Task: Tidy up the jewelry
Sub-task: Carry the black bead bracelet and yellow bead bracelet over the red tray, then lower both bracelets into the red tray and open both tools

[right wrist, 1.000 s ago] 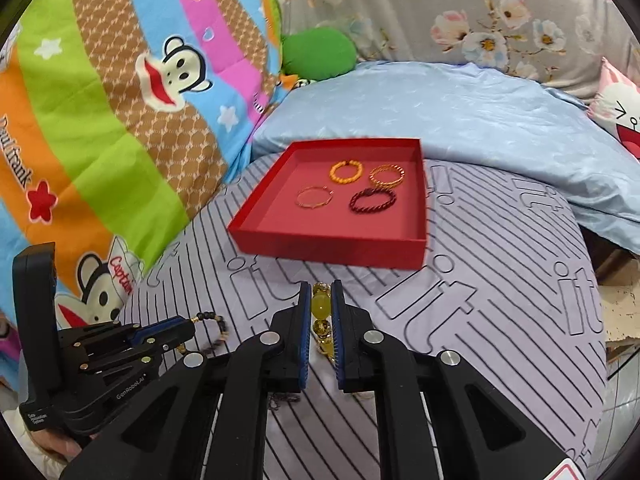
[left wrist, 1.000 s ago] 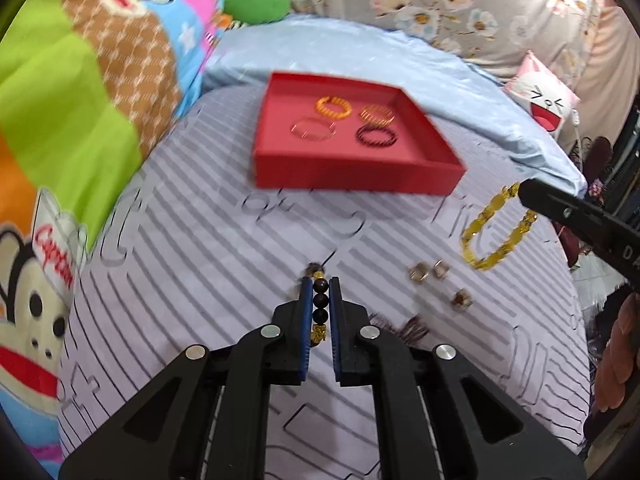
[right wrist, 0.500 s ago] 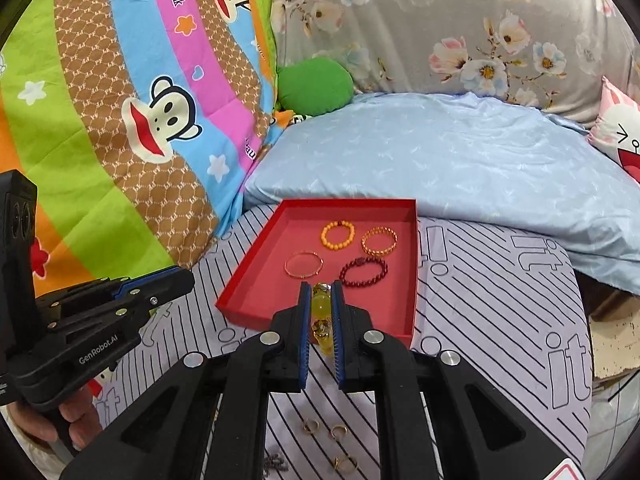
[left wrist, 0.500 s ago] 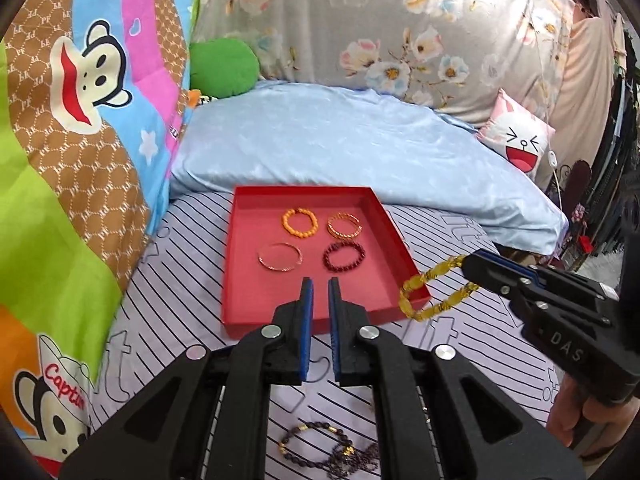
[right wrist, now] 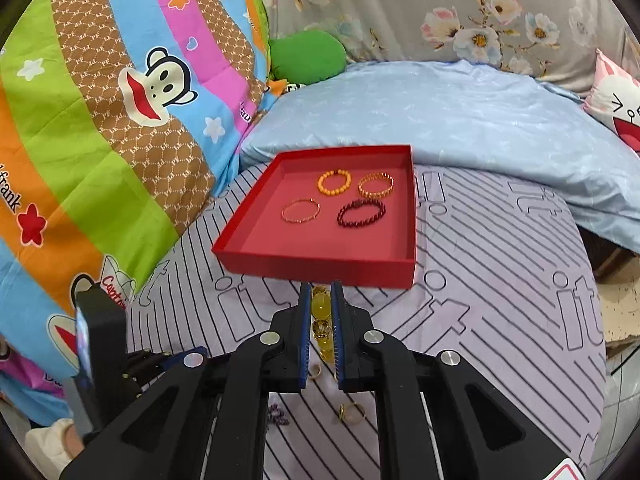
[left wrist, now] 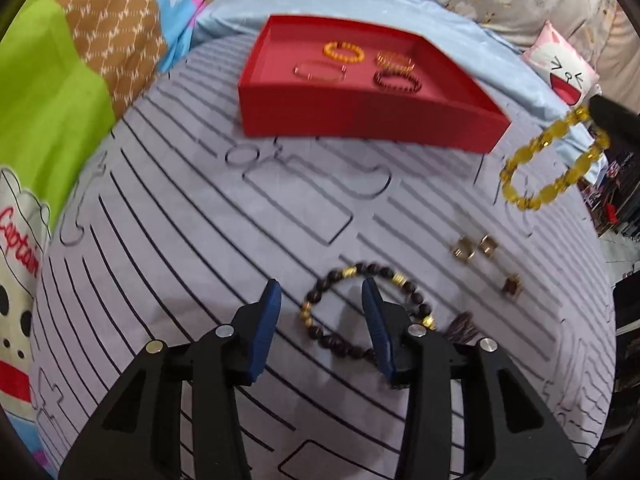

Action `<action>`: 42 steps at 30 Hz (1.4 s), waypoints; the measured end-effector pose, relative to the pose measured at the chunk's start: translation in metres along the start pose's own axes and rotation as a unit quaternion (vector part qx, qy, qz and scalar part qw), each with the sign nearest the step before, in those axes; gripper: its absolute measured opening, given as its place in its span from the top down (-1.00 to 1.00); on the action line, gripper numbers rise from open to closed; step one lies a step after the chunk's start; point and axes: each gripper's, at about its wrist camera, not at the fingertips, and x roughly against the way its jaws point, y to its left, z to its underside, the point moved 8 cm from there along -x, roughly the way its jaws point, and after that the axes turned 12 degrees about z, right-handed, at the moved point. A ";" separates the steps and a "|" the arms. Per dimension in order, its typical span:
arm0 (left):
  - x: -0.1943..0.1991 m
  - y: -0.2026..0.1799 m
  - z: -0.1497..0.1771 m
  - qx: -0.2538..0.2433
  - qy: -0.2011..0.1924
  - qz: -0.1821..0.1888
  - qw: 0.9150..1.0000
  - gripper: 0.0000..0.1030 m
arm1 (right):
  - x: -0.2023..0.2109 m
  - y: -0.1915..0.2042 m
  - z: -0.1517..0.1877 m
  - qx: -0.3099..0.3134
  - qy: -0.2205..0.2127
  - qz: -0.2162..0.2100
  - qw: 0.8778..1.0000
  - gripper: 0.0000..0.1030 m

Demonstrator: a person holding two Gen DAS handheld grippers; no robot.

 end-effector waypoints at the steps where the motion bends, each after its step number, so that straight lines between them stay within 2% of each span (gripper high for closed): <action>1: 0.001 -0.002 0.001 -0.010 -0.006 -0.007 1.000 0.24 | 0.000 0.000 0.004 -0.001 0.003 -0.001 1.000 0.82; 4: -0.001 -0.005 0.001 -0.026 -0.006 -0.016 1.000 0.27 | -0.001 0.002 0.009 -0.002 0.009 -0.003 1.000 0.82; 7: -0.001 -0.006 0.000 -0.036 -0.014 -0.021 0.999 0.60 | -0.002 0.002 0.012 -0.004 0.011 -0.003 1.000 0.82; 8: -0.002 -0.005 0.000 -0.036 -0.014 -0.021 0.999 0.79 | -0.002 0.002 0.012 -0.005 0.012 -0.004 1.000 0.82; 9: -0.002 -0.005 -0.001 -0.034 -0.013 -0.018 0.999 0.85 | -0.002 0.001 0.012 -0.005 0.011 -0.003 1.000 0.82; 15: 0.007 -0.009 -0.010 -0.020 -0.017 0.012 1.000 0.86 | 0.000 -0.001 0.009 -0.008 0.008 -0.002 1.000 0.82; 24: 0.047 -0.042 -0.052 -0.032 -0.057 0.061 0.996 0.86 | 0.001 -0.008 -0.005 -0.015 -0.003 0.000 1.000 0.82; 30: 0.066 -0.067 -0.100 -0.059 -0.092 0.083 0.991 0.86 | -0.003 -0.011 -0.024 -0.008 -0.014 0.005 1.000 0.82; 36: 0.072 -0.088 -0.157 -0.085 -0.124 0.094 0.984 0.86 | -0.014 -0.013 -0.063 -0.008 -0.030 0.002 1.000 0.82; 39: 0.068 -0.090 -0.179 -0.080 -0.134 0.099 0.983 0.86 | -0.023 -0.008 -0.084 -0.005 -0.040 0.003 0.999 0.81; 42: 0.058 -0.082 -0.201 -0.061 -0.143 0.113 0.981 0.86 | -0.040 -0.001 -0.102 -0.017 -0.036 -0.019 0.999 0.81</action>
